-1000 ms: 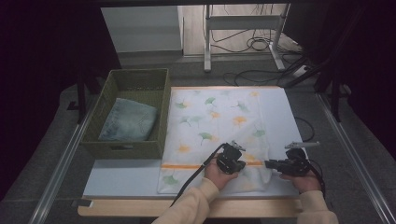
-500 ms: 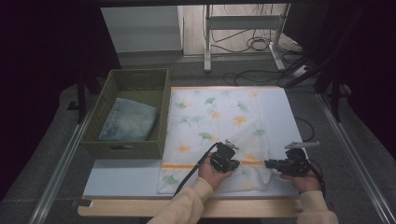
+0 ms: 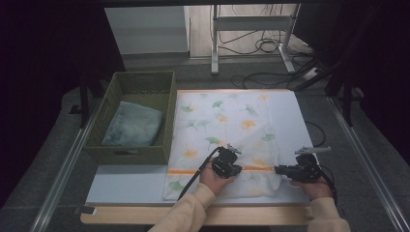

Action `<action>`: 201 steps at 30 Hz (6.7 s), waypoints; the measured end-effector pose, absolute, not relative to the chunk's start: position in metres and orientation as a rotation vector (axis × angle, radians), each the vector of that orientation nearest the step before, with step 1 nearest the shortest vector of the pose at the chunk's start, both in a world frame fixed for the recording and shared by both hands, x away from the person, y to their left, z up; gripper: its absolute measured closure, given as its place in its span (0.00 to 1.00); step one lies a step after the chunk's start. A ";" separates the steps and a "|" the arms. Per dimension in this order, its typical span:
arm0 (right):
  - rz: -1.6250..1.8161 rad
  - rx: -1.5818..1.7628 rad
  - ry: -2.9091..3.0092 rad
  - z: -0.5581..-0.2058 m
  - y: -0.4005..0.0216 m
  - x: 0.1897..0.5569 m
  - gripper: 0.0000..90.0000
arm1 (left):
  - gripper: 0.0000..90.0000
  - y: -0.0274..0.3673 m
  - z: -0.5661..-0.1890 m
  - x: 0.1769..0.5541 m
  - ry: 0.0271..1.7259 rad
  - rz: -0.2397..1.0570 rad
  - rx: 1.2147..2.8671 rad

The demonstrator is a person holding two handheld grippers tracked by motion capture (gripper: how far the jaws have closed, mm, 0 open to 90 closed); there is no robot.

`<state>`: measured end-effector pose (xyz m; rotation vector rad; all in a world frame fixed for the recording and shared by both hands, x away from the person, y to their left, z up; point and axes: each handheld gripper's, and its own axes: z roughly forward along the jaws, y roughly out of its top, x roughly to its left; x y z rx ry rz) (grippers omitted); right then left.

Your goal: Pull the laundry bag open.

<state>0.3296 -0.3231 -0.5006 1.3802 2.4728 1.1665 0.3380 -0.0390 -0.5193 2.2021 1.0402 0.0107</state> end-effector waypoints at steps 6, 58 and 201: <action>1.171 1.375 2.471 -0.500 -0.323 0.329 0.95 | 1.00 -0.030 -0.519 0.336 1.055 0.016 2.197; 1.159 1.395 2.441 -0.500 -0.326 0.329 0.95 | 1.00 0.055 -0.520 0.328 1.229 0.071 2.149; 1.122 1.178 2.441 -0.490 -0.292 0.327 0.43 | 0.34 0.206 -0.517 0.259 1.240 0.345 2.007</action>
